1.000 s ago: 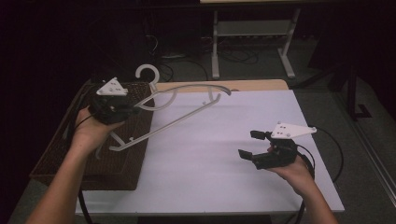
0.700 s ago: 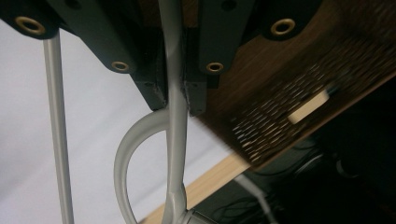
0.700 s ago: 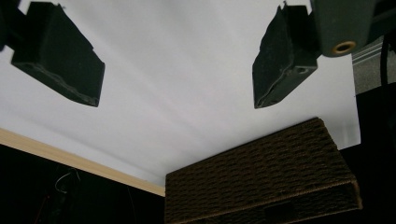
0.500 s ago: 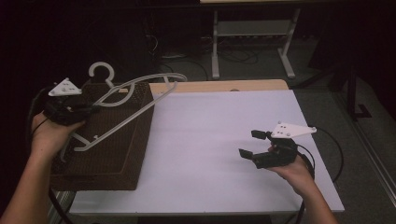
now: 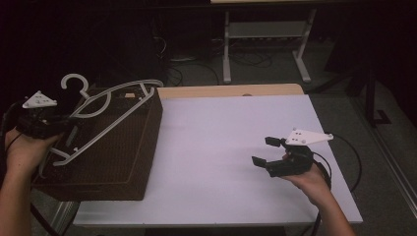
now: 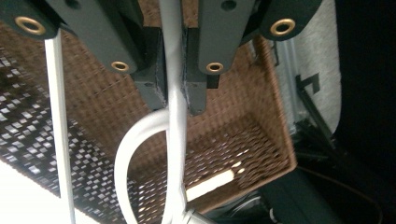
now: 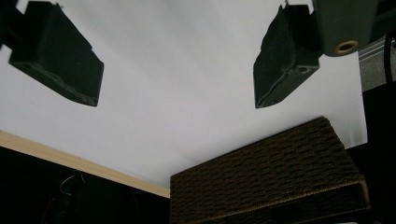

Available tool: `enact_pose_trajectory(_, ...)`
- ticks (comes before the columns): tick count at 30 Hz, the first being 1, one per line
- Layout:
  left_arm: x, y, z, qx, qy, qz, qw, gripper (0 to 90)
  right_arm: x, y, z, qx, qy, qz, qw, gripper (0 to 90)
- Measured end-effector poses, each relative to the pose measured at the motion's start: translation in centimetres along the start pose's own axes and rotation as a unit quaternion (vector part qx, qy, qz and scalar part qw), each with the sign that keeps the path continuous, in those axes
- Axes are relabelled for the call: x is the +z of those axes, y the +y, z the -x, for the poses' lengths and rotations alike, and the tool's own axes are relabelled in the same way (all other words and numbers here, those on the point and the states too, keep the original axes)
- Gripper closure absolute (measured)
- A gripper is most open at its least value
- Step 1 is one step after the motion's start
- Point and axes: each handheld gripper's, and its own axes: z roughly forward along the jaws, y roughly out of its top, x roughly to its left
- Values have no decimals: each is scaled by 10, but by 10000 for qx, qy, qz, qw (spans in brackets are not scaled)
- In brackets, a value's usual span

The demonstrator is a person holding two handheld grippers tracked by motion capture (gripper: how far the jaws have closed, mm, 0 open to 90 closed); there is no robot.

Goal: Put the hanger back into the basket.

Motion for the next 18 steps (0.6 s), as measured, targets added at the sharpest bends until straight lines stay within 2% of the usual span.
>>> enact_pose_trajectory(8, 7, -11, -8, -77, 166, -168, 9997, 824, 0, 0, 0, 3, -4, -9, 10000, 154)
enact_pose_trajectory(18, 20, -22, -12, -71, 237, -423, 9988, 824, 1, 0, 0, -11, 6, -20, 10000, 154)
